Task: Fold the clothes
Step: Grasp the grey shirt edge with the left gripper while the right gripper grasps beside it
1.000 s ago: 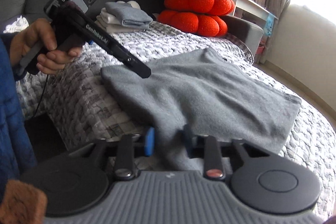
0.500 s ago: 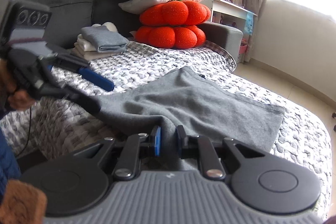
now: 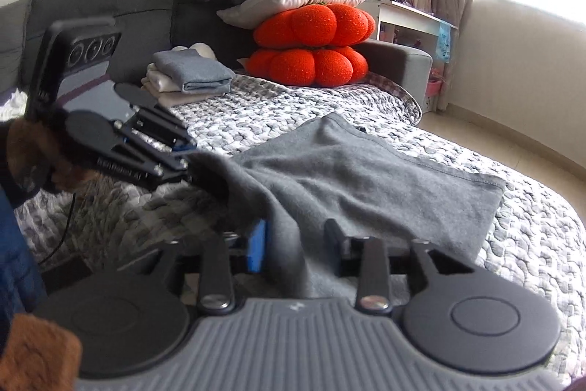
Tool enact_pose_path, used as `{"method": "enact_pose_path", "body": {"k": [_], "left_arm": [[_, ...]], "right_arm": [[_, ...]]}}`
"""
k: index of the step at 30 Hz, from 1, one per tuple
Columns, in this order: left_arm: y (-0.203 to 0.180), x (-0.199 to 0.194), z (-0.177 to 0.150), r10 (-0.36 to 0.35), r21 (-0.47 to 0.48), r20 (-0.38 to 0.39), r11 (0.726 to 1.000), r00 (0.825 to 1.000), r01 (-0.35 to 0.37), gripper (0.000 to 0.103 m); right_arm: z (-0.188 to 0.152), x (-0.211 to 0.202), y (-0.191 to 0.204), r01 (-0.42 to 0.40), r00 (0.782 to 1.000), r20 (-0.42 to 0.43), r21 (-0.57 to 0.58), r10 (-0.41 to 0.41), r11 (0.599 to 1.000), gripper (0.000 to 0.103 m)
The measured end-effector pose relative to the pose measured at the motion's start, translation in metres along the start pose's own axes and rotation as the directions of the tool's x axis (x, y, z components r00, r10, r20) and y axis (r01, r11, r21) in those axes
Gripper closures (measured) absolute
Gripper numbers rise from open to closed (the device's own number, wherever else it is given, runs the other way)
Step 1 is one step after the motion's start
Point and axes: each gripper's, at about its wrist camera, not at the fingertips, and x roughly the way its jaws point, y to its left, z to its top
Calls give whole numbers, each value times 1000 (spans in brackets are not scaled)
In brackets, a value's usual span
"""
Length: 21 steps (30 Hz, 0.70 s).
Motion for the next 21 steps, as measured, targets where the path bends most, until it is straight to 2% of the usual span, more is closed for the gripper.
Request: {"method": "enact_pose_path", "body": {"k": [8,11,12,13,16,21], "left_arm": [[4,-6,6,-2,-35,19,999,1000,3,91],[3,-5,5,-2,-35,17,999,1000,2,91],[3,-5,4,-2,-35,17,999,1000,3,91],[3,-5,3,-3,-35,14,999,1000,3,92],[1,-11,-2,-14,-33,0,999,1000,14,96],[-2,-21,-11,-41,-34,-24,999,999,40,97]], "right_arm": [[-35,-17,-8,78,995,-63,-36,-80,996,49],[-39,-18,-7,103,992,-63,-65,-107,993,51],[-40,-18,-6,111,991,-62,-75,-116,991,64],[-42,-18,-5,119,990,-62,-86,-125,989,84],[-40,-25,-6,137,990,-34,-79,-140,987,94],[-35,-44,0,126,992,-8,-89,-127,988,96]]}}
